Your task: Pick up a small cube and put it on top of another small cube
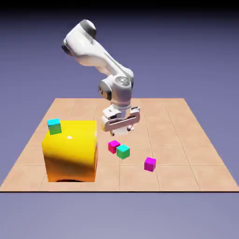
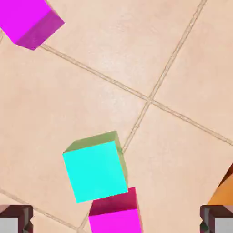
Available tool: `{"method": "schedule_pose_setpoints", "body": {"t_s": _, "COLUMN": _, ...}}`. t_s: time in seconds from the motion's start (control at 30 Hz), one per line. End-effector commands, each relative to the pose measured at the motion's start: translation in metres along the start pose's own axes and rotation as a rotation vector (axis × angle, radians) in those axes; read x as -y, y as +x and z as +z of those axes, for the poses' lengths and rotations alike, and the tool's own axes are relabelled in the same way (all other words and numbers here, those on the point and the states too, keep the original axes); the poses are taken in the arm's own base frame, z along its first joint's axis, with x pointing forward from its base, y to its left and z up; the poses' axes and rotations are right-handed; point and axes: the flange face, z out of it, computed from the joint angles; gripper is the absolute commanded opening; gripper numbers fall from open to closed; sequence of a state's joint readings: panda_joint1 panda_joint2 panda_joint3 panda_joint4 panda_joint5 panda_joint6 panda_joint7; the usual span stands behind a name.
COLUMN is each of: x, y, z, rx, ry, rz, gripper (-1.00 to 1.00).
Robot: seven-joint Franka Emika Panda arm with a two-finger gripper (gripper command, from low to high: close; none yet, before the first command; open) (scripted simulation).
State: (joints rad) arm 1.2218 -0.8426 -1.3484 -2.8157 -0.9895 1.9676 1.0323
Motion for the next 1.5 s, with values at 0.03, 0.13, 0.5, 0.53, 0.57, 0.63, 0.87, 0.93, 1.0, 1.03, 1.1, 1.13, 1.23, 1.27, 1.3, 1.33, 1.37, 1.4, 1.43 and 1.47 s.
{"method": "schedule_pose_setpoints", "body": {"t_s": 0.03, "x": 0.002, "y": -0.004, "z": 0.019, "rx": 0.036, "ry": -0.061, "rz": -0.033, "gripper": 0.0}}
{"method": "schedule_pose_setpoints", "body": {"t_s": 0.13, "x": 0.004, "y": -0.012, "z": 0.048, "rx": 0.084, "ry": -0.159, "rz": -0.085, "gripper": 0.0}}
{"method": "schedule_pose_setpoints", "body": {"t_s": 0.5, "x": -0.005, "y": -0.019, "z": 0.137, "rx": 0.114, "ry": -0.232, "rz": -0.123, "gripper": 0.0}}
{"method": "schedule_pose_setpoints", "body": {"t_s": 0.53, "x": -0.005, "y": -0.019, "z": 0.137, "rx": 0.114, "ry": -0.232, "rz": -0.123, "gripper": -1.0}}
{"method": "schedule_pose_setpoints", "body": {"t_s": 0.57, "x": -0.005, "y": -0.019, "z": 0.137, "rx": 0.114, "ry": -0.232, "rz": -0.123, "gripper": -1.0}}
{"method": "schedule_pose_setpoints", "body": {"t_s": 0.63, "x": -0.002, "y": -0.017, "z": 0.12, "rx": 0.113, "ry": -0.231, "rz": -0.122, "gripper": -1.0}}
{"method": "schedule_pose_setpoints", "body": {"t_s": 0.87, "x": 0.007, "y": -0.012, "z": 0.06, "rx": 0.085, "ry": -0.232, "rz": -0.12, "gripper": -1.0}}
{"method": "schedule_pose_setpoints", "body": {"t_s": 0.93, "x": 0.016, "y": 0.003, "z": 0.033, "rx": 0.007, "ry": -0.229, "rz": -0.112, "gripper": -1.0}}
{"method": "schedule_pose_setpoints", "body": {"t_s": 1.0, "x": 0.009, "y": 0.019, "z": 0.007, "rx": -0.044, "ry": -0.221, "rz": -0.122, "gripper": -1.0}}
{"method": "schedule_pose_setpoints", "body": {"t_s": 1.03, "x": 0.003, "y": 0.027, "z": -0.006, "rx": -0.064, "ry": -0.217, "rz": -0.131, "gripper": -1.0}}
{"method": "schedule_pose_setpoints", "body": {"t_s": 1.1, "x": -0.01, "y": 0.041, "z": -0.032, "rx": -0.104, "ry": -0.214, "rz": -0.151, "gripper": -1.0}}
{"method": "schedule_pose_setpoints", "body": {"t_s": 1.13, "x": -0.016, "y": 0.048, "z": -0.045, "rx": -0.124, "ry": -0.215, "rz": -0.163, "gripper": -1.0}}
{"method": "schedule_pose_setpoints", "body": {"t_s": 1.23, "x": -0.034, "y": 0.063, "z": -0.084, "rx": -0.184, "ry": -0.224, "rz": -0.203, "gripper": -1.0}}
{"method": "schedule_pose_setpoints", "body": {"t_s": 1.27, "x": -0.039, "y": 0.066, "z": -0.098, "rx": -0.203, "ry": -0.229, "rz": -0.218, "gripper": -1.0}}
{"method": "schedule_pose_setpoints", "body": {"t_s": 1.3, "x": -0.044, "y": 0.07, "z": -0.111, "rx": -0.222, "ry": -0.236, "rz": -0.234, "gripper": -1.0}}
{"method": "schedule_pose_setpoints", "body": {"t_s": 1.33, "x": -0.049, "y": 0.073, "z": -0.124, "rx": -0.241, "ry": -0.244, "rz": -0.251, "gripper": -1.0}}
{"method": "schedule_pose_setpoints", "body": {"t_s": 1.37, "x": -0.053, "y": 0.075, "z": -0.137, "rx": -0.259, "ry": -0.253, "rz": -0.269, "gripper": -1.0}}
{"method": "schedule_pose_setpoints", "body": {"t_s": 1.4, "x": -0.057, "y": 0.077, "z": -0.15, "rx": -0.276, "ry": -0.263, "rz": -0.287, "gripper": -1.0}}
{"method": "schedule_pose_setpoints", "body": {"t_s": 1.43, "x": -0.06, "y": 0.079, "z": -0.163, "rx": -0.293, "ry": -0.274, "rz": -0.307, "gripper": -1.0}}
{"method": "schedule_pose_setpoints", "body": {"t_s": 1.47, "x": -0.063, "y": 0.08, "z": -0.175, "rx": -0.309, "ry": -0.286, "rz": -0.328, "gripper": -1.0}}
